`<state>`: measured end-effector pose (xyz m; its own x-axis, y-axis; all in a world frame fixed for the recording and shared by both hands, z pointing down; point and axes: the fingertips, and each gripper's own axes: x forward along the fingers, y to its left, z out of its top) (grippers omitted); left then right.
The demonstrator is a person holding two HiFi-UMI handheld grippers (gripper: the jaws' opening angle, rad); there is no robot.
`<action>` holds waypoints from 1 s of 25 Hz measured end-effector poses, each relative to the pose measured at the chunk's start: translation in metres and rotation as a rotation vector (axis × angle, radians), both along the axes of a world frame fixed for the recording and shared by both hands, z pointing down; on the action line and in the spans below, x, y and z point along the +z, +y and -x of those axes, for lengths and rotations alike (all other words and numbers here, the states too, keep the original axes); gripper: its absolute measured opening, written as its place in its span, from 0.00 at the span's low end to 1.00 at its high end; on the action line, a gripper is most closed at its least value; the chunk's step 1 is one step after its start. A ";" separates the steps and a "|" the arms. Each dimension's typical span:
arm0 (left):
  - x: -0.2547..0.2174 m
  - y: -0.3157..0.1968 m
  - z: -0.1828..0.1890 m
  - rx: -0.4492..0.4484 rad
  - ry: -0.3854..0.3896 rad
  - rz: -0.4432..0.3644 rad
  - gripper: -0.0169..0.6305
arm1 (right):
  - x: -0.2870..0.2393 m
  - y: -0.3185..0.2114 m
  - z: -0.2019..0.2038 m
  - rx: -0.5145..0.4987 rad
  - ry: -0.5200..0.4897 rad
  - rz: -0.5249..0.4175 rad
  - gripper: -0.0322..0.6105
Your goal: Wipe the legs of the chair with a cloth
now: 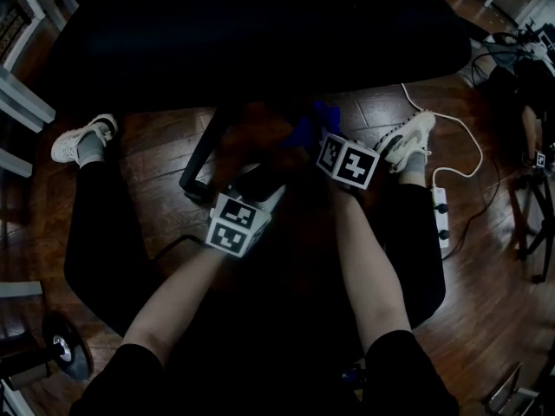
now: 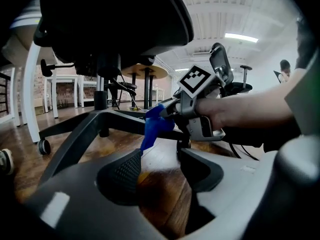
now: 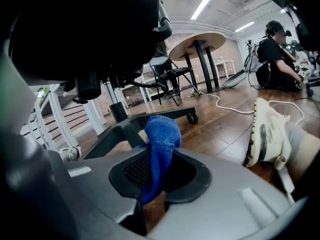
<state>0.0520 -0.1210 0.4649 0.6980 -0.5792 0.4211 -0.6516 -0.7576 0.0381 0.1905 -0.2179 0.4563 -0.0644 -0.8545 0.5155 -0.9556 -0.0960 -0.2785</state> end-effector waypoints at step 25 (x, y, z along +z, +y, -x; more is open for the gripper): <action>-0.010 -0.058 0.113 -0.449 -0.398 -0.142 0.41 | 0.006 0.053 -0.052 -0.041 0.035 -0.016 0.19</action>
